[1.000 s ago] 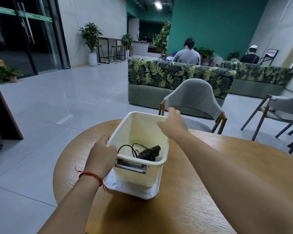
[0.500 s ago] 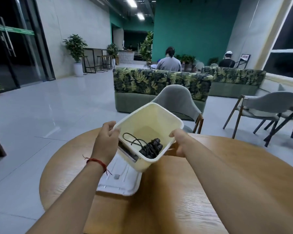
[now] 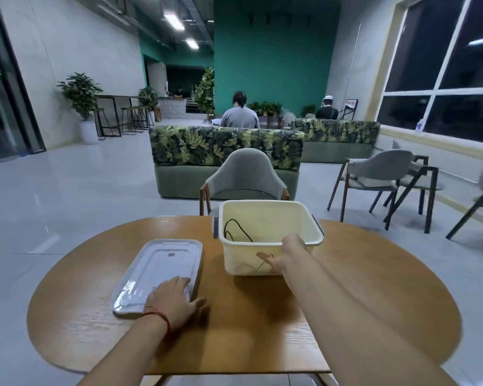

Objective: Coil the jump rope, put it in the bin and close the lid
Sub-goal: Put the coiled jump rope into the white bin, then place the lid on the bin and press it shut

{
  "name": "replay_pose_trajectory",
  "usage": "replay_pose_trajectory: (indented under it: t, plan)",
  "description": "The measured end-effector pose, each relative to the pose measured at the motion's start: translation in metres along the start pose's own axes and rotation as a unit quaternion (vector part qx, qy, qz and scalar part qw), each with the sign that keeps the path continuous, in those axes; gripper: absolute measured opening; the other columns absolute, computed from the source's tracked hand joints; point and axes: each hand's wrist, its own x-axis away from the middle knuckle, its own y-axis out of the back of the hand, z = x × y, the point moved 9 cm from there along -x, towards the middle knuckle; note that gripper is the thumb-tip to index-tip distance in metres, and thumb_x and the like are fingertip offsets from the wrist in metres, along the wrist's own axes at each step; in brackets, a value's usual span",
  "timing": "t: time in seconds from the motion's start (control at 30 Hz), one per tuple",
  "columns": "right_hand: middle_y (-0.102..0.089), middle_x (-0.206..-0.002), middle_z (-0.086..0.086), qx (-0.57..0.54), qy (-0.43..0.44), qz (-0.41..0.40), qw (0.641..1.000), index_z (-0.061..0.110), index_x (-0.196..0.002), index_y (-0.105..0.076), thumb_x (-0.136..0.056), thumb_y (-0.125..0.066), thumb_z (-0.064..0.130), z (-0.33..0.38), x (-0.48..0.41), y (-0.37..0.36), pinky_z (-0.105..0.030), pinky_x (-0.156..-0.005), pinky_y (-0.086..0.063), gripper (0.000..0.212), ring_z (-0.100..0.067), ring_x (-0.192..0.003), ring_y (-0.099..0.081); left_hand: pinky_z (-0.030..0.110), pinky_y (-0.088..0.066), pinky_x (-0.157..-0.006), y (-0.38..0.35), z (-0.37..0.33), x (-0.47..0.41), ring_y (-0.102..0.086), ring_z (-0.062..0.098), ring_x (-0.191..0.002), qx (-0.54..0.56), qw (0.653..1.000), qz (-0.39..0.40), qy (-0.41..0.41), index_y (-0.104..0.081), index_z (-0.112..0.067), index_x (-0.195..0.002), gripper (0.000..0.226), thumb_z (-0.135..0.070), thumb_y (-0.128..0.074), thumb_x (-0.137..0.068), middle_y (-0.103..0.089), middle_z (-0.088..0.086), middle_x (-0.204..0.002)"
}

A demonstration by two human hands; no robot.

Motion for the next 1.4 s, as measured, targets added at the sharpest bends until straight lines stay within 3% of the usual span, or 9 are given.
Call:
replay_pose_trajectory:
  t: [0.2, 0.33, 0.53, 0.73, 0.9, 1.03, 1.1, 1.27, 1.4]
  plan:
    - [-0.038, -0.156, -0.020, -0.035, -0.041, 0.011, 0.998, 0.017, -0.163, -0.043, -0.113, -0.042, 0.011, -0.014, 0.016, 0.013, -0.073, -0.100, -0.059, 0.050, -0.056, -0.147, -0.037, 0.044, -0.054, -0.105, 0.015, -0.016, 0.028, -0.068, 0.027, -0.122, -0.093, 0.993, -0.064, -0.029, -0.062, -0.026, -0.133, 0.032, -0.034, -0.041, -0.109, -0.071, 0.000, -0.137]
    - [-0.022, -0.176, -0.018, -0.026, -0.059, 0.036, 0.997, 0.016, -0.165, -0.039, -0.113, -0.057, 0.025, -0.016, 0.034, 0.024, -0.066, -0.100, -0.062, 0.056, -0.062, -0.158, -0.023, 0.044, -0.060, -0.087, 0.048, -0.016, 0.040, -0.078, 0.032, -0.101, -0.092, 0.981, -0.173, 0.002, -0.058, -0.014, -0.129, 0.030, -0.014, -0.038, -0.108, -0.080, 0.010, -0.113]
    - [-0.052, -0.153, -0.016, 0.086, 0.082, -0.064, 0.991, 0.011, -0.157, -0.044, -0.091, -0.070, 0.031, 0.025, 0.032, 0.061, -0.060, -0.108, -0.056, 0.073, -0.044, -0.132, -0.056, 0.044, -0.053, -0.051, 0.148, -0.016, 0.075, -0.067, 0.043, -0.052, 0.053, 0.925, -0.375, -0.017, -0.062, -0.003, -0.116, 0.019, -0.002, -0.069, -0.098, -0.070, 0.017, -0.068]
    - [-0.046, -0.170, -0.008, 0.175, 0.256, 0.071, 0.948, 0.020, -0.168, -0.040, -0.107, -0.056, 0.009, 0.088, 0.069, 0.036, -0.045, -0.118, -0.040, 0.063, -0.032, -0.152, -0.046, 0.041, -0.052, -0.060, 0.240, -0.073, 0.130, -0.069, 0.044, -0.069, 0.142, 0.860, -0.472, -0.133, -0.068, -0.007, -0.110, 0.018, 0.002, -0.074, -0.096, -0.075, 0.013, -0.084]
    - [-0.041, -0.173, -0.009, 0.213, 0.323, 0.184, 0.903, 0.022, -0.170, -0.035, -0.104, -0.058, -0.002, 0.123, 0.087, 0.010, -0.047, -0.122, -0.041, 0.074, -0.029, -0.151, -0.046, 0.022, -0.053, -0.081, 0.282, -0.110, 0.137, -0.070, 0.017, -0.088, 0.336, 0.822, -0.404, -0.219, -0.074, -0.017, -0.115, 0.021, -0.006, -0.078, -0.097, -0.078, 0.001, -0.101]
    - [-0.059, -0.141, -0.005, 0.186, 0.364, 0.202, 0.890, 0.013, -0.158, -0.051, -0.109, -0.062, 0.012, 0.154, 0.096, 0.015, -0.024, -0.088, -0.050, 0.050, -0.018, -0.113, -0.063, 0.025, -0.063, -0.076, 0.286, -0.122, 0.108, -0.074, 0.008, -0.090, 0.538, 0.776, -0.257, -0.205, -0.078, -0.024, -0.116, 0.027, -0.012, -0.085, -0.093, -0.079, -0.003, -0.106]
    - [-0.071, -0.122, -0.006, 0.164, 0.370, 0.192, 0.894, 0.015, -0.138, -0.067, -0.108, -0.060, 0.016, 0.163, 0.090, 0.023, -0.028, -0.077, -0.054, 0.030, -0.024, -0.102, -0.069, 0.039, -0.066, -0.082, 0.281, -0.126, 0.091, -0.076, 0.019, -0.098, 0.582, 0.763, -0.211, -0.188, -0.074, -0.026, -0.119, 0.034, -0.015, -0.089, -0.090, -0.080, 0.006, -0.115]
    - [-0.079, -0.123, -0.014, 0.081, 0.323, 0.172, 0.927, 0.023, -0.115, -0.074, -0.107, -0.065, 0.018, 0.169, 0.045, 0.030, -0.052, -0.090, -0.065, 0.013, -0.034, -0.102, -0.075, 0.044, -0.060, -0.091, 0.253, -0.132, 0.020, -0.069, 0.027, -0.103, 0.582, 0.783, -0.204, -0.079, -0.057, -0.015, -0.133, 0.050, -0.024, -0.083, -0.093, -0.070, 0.008, -0.118]
    - [-0.079, -0.118, -0.015, 0.116, 0.267, 0.119, 0.949, 0.017, -0.118, -0.070, -0.103, -0.070, 0.014, 0.172, 0.000, 0.021, -0.051, -0.087, -0.066, 0.015, -0.037, -0.103, -0.076, 0.036, -0.056, -0.079, 0.214, -0.131, -0.037, -0.065, 0.024, -0.092, 0.545, 0.829, -0.124, -0.014, -0.070, -0.015, -0.117, 0.025, -0.018, -0.063, -0.093, -0.075, 0.011, -0.111]
